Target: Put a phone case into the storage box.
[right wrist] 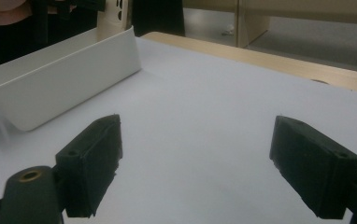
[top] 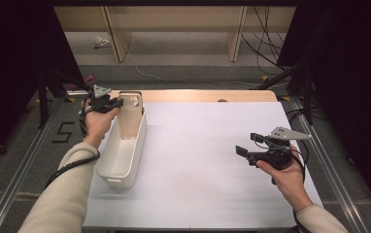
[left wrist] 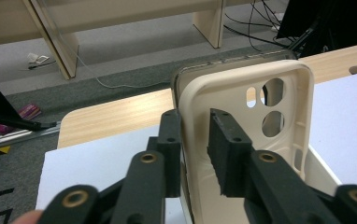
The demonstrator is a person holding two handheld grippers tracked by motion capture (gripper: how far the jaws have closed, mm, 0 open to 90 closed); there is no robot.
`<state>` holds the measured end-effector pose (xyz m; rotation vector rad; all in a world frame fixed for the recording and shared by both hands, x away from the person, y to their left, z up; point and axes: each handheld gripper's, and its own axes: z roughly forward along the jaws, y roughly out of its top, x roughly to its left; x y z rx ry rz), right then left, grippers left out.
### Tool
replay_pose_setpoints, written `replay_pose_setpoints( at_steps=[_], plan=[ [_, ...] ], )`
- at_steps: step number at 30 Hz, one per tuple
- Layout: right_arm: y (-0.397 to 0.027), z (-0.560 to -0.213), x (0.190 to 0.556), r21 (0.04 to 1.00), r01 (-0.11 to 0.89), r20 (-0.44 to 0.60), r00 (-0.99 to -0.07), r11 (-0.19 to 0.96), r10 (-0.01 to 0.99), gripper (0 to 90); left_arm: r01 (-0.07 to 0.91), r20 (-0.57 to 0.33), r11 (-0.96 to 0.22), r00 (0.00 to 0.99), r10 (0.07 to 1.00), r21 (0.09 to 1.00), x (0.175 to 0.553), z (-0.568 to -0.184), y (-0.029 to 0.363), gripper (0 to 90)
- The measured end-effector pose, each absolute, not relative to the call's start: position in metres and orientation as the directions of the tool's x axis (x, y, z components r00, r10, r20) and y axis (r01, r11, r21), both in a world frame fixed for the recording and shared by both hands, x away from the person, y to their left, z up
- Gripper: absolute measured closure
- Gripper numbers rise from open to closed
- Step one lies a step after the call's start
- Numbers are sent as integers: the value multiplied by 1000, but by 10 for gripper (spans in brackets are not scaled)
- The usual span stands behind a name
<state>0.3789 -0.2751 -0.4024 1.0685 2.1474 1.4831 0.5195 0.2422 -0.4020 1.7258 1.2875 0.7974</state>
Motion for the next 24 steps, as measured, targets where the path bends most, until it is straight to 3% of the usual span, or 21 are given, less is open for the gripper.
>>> replay_pose_setpoints(
  at_steps=[14, 19, 24],
  plan=[
    [-275, -402, 379, 899, 401, 152, -666, 179, 730, 179, 480, 21, -150, 262, 965, 865, 512, -396, 240, 406],
    [-276, -403, 379, 897, 403, 153, -666, 179, 730, 173, 473, -10, -137, 295, 956, 870, 495, -385, 239, 232],
    [-277, -403, 379, 897, 404, 154, -664, 179, 732, 171, 443, -30, -136, 347, 937, 886, 474, -376, 237, 154]
  ],
)
